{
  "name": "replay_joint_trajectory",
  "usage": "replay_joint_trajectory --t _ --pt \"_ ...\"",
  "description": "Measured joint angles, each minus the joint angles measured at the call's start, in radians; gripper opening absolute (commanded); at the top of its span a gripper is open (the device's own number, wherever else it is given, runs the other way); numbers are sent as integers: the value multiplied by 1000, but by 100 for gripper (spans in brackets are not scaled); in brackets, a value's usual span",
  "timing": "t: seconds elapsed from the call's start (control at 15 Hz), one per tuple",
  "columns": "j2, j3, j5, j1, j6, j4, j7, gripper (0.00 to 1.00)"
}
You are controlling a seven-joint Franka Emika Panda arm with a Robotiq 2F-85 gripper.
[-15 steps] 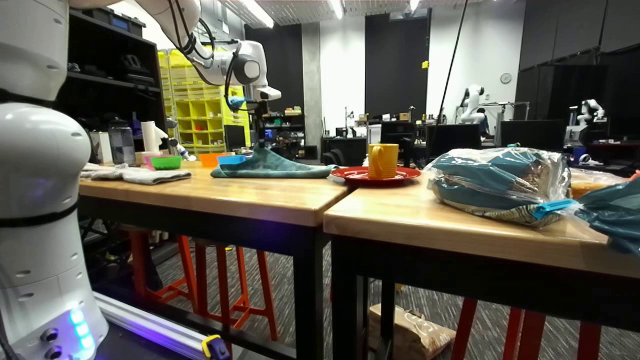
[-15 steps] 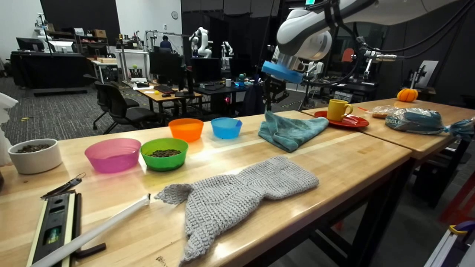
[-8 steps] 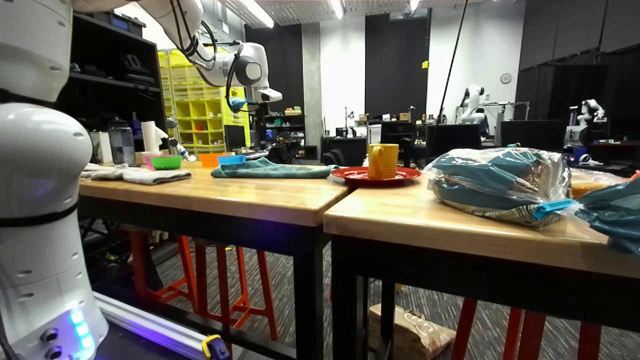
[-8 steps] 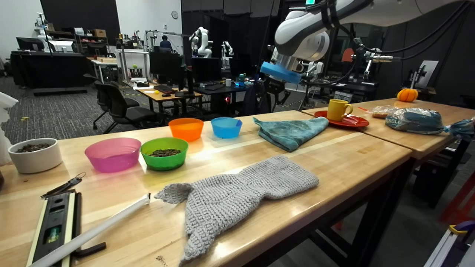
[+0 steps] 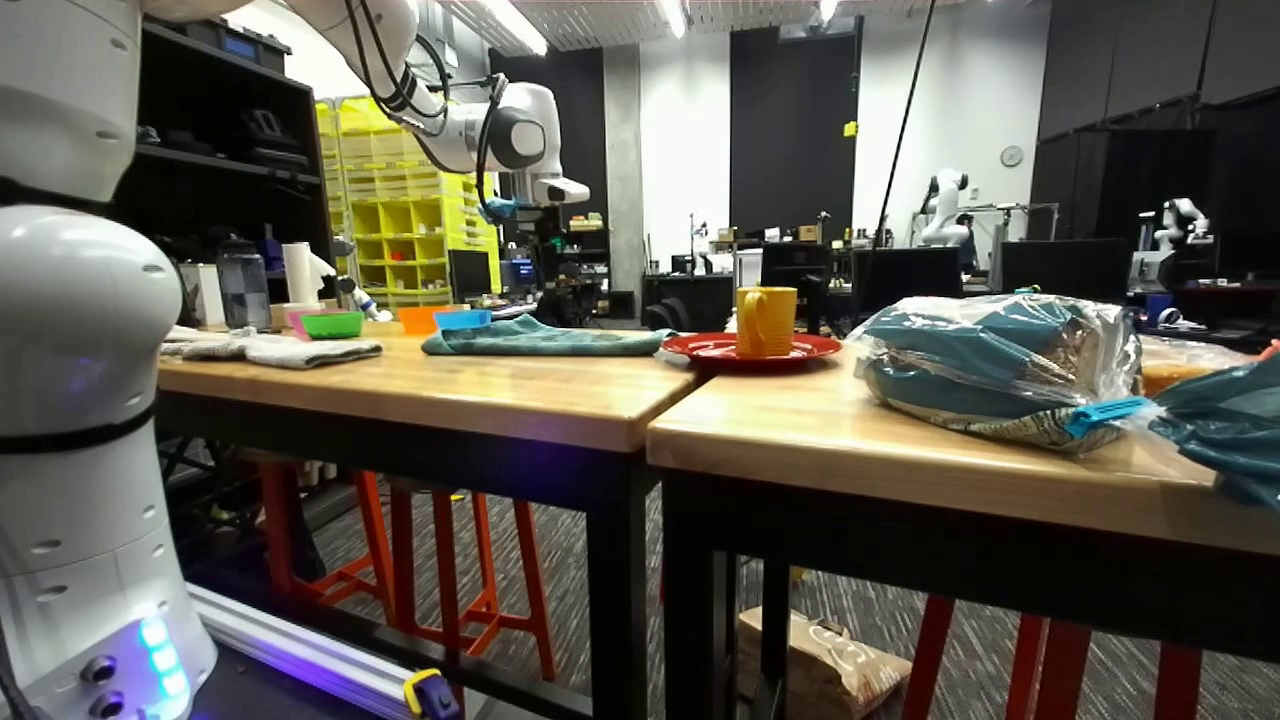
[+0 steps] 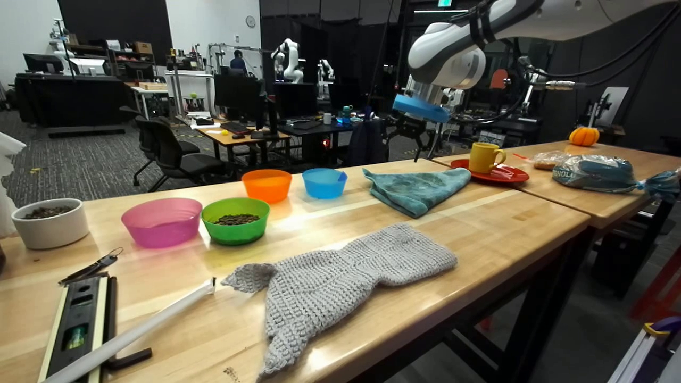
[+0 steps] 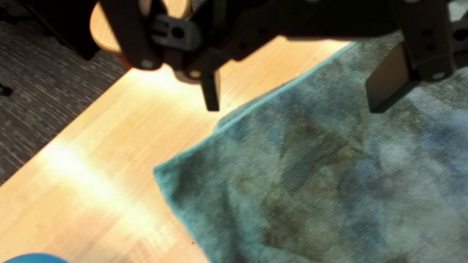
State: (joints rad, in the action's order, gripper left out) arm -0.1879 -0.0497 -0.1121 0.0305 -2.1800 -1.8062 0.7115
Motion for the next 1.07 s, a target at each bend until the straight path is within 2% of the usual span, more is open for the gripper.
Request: replay_joint_trajectory --t 0.53,1.07 --pt "65 -66 27 49 2 -86 -105 100" --pt "152 -100 199 74 -56 -212 -41 100"
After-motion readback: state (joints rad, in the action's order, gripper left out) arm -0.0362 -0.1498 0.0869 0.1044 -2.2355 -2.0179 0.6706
